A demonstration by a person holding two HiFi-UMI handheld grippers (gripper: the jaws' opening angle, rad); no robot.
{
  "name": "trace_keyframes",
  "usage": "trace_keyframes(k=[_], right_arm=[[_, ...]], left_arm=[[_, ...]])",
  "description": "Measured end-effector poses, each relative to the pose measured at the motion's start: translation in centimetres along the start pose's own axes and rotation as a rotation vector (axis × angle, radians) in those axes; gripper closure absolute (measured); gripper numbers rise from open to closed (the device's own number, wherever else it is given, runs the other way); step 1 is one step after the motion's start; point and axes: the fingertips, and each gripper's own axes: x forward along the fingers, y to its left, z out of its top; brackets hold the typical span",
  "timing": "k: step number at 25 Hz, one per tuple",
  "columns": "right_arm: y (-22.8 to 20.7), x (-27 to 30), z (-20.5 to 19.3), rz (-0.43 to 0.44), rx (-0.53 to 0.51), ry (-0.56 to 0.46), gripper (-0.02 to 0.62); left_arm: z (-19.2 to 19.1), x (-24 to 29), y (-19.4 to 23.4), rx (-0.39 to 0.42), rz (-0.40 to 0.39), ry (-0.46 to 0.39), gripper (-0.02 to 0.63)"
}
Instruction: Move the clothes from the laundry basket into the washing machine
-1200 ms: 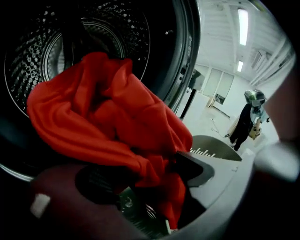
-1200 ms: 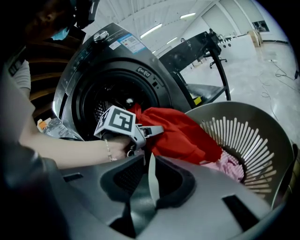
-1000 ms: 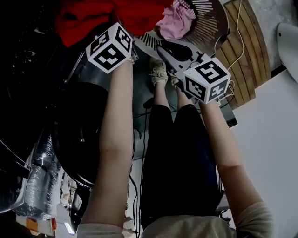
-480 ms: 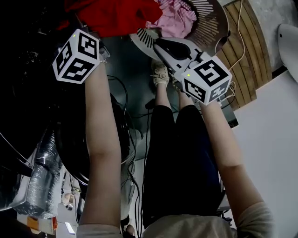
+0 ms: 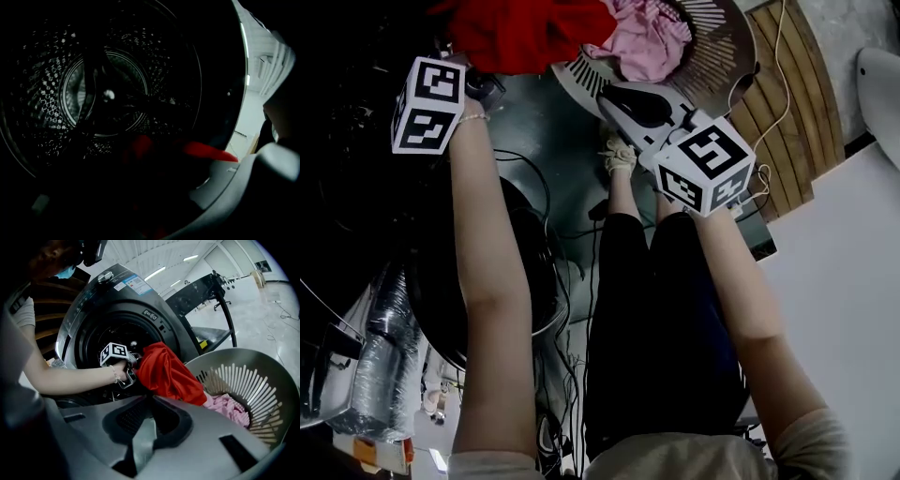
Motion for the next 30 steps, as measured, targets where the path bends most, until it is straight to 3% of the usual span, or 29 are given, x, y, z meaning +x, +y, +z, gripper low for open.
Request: trace_keyframes(k=[2, 6, 10, 12, 15, 18, 20, 24, 27, 28, 30], right_arm=[[0.0, -0.1, 0.0, -0.007, -0.003, 0.0, 0.552], [-0.1, -0.5, 0.2, -0.018, -0.002, 0.0, 0.552], [-0.1, -1.0, 0.2, -0.031, -0.003, 0.0, 0.552], [-0.2, -1.0, 0.0, -0.04, 0.002, -0.001, 0.552], [-0.2, -1.1, -0.3, -0.049, 0.011, -0.003, 0.552], [-0.7, -1.1, -0.8, -0.06, 0.028, -0.004, 0.552], [-1.1, -1.1, -1.1, -0.067, 0.047, -0.003, 0.552], [-1.9, -1.6, -1.7, -0.08, 0.07, 0.008, 0.552], [-2.5, -2.0, -1.8, -0.093, 0.085, 0.006, 0.552], [-2.7, -2.1, -1.8, -0.097, 0.085, 0.005, 0.552], [-2.9, -2.1, -1.7, -0.103, 0.083, 0.004, 0.552]], left_arm=[[0.3, -1.2, 0.4, -0.041, -0.005, 0.006, 0.262], [1.0, -4.9, -0.1, -0.026, -0.039, -0.001, 0.247], [-0.6, -8.3, -3.6, 0.074, -0.118, 0.028, 0.238], [-3.2, -9.4, -6.6, 0.137, -0.178, 0.076, 0.225], [-7.3, -10.0, -10.2, 0.189, -0.194, 0.149, 0.196], [-10.7, -8.9, -12.5, 0.212, -0.169, 0.215, 0.171], [-12.1, -7.5, -12.5, 0.268, -0.105, 0.234, 0.155], [-12.5, -4.6, -9.5, 0.423, 0.054, 0.213, 0.155], [-11.5, -3.7, -7.5, 0.489, 0.071, 0.196, 0.158], [-10.9, -3.6, -6.9, 0.493, 0.07, 0.189, 0.169], [-9.8, -3.7, -6.0, 0.489, 0.049, 0.174, 0.411]])
